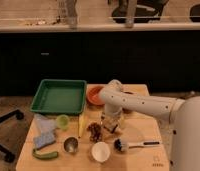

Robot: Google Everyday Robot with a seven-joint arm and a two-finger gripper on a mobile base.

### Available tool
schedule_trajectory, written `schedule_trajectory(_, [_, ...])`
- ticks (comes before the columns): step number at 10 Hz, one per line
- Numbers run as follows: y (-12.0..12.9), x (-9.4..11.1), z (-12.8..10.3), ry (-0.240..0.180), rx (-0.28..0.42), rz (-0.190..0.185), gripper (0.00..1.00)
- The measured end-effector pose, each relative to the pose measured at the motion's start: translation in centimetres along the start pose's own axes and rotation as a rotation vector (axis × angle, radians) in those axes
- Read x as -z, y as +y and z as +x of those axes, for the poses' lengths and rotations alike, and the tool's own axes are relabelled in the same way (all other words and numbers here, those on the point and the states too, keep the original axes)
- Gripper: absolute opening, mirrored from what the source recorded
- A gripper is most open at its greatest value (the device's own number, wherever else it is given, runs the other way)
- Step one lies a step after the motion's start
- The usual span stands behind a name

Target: Wipe purple bowl with eraser

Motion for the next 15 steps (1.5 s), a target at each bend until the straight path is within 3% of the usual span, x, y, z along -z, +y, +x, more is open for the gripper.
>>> schedule_trajectory(3, [0.0, -0.9, 0.0, -0.006, -0.004, -0.019, 0.78])
schedule_trajectory(11, [-0.3, -0.7, 1.1, -0.044, -0.029, -0.017, 0.04])
schedule_trajectory(15, [0.2, 1.1, 1.3, -0.033, -0.041, 0.002, 0.0])
